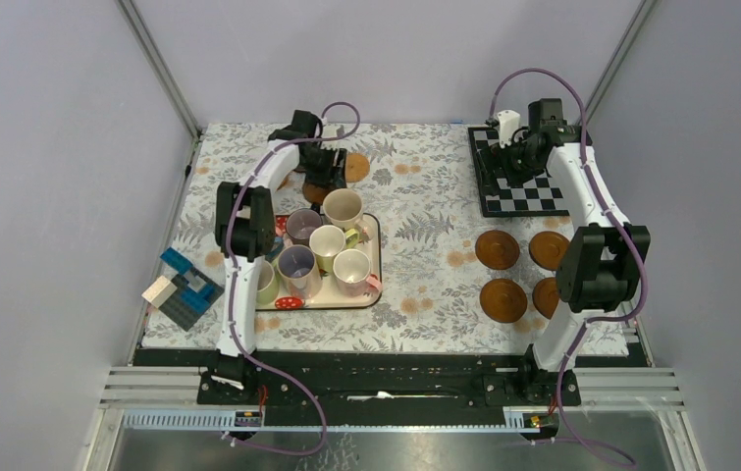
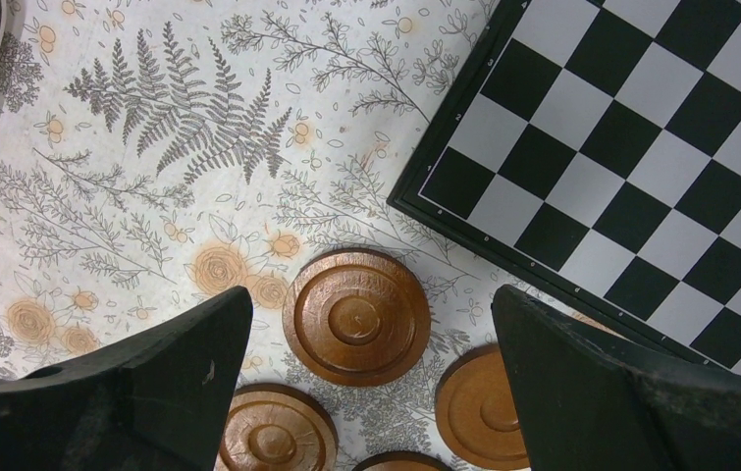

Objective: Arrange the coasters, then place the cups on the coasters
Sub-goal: Move the coaster to the center of the board.

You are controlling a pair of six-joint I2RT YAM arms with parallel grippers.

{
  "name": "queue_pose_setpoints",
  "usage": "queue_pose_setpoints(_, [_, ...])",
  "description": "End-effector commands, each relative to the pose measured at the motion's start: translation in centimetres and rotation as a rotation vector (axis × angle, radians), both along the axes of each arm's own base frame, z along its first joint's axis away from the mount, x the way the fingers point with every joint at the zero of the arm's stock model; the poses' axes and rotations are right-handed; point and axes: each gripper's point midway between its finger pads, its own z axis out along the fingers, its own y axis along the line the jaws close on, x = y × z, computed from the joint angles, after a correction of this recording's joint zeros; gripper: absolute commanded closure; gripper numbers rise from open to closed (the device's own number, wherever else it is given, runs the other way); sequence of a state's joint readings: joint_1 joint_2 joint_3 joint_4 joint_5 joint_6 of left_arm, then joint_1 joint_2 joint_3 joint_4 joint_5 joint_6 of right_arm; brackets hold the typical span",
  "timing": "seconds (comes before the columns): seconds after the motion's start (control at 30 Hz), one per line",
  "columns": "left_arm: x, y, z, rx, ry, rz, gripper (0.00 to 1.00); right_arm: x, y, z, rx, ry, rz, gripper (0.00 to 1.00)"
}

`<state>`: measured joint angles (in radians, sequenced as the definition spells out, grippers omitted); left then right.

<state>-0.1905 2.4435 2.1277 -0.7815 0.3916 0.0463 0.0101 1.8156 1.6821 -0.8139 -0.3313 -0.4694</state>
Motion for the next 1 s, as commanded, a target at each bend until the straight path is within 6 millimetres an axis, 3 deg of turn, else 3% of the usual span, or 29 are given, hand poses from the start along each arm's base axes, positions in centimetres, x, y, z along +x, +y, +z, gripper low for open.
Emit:
queue_pose_setpoints(0.0, [-1.4,-5.5,-2.6,-0.117,0.067,-0.093,0.38,0.3,-0.4,1.2,-0.007,-0.01,-0.034,0.01])
queue_pose_setpoints(0.37, [-4.2,-14.5,-1.6,-0.226,0.034,-0.315,0.31,0.5,0.2,1.0,0.036,0.031,-0.056,0.02])
queue_pose_setpoints(0.47, [-4.6,-15.6,-0.4,-0.242,0.013,-0.348,0.3,0.9,0.5,1.0,0.058,0.034,-0.059,0.02])
queue_pose_setpoints(0.57, [-3.3,-15.5,1.2,-0.229,-0.04,-0.333,0.26,1.3,1.0,0.9,0.09,0.045,-0.067,0.01])
queue_pose_setpoints(0.77, [0.5,-14.3,8.0,-0.277,-0.203,-0.229,0.15,2.5,2.9,-0.1,0.102,0.054,-0.086,0.02])
queue_pose_setpoints(0.97, [2.8,-11.8,16.4,-0.306,-0.389,-0.149,0.06,4.2,7.0,-1.4,0.068,0.015,-0.091,0.02])
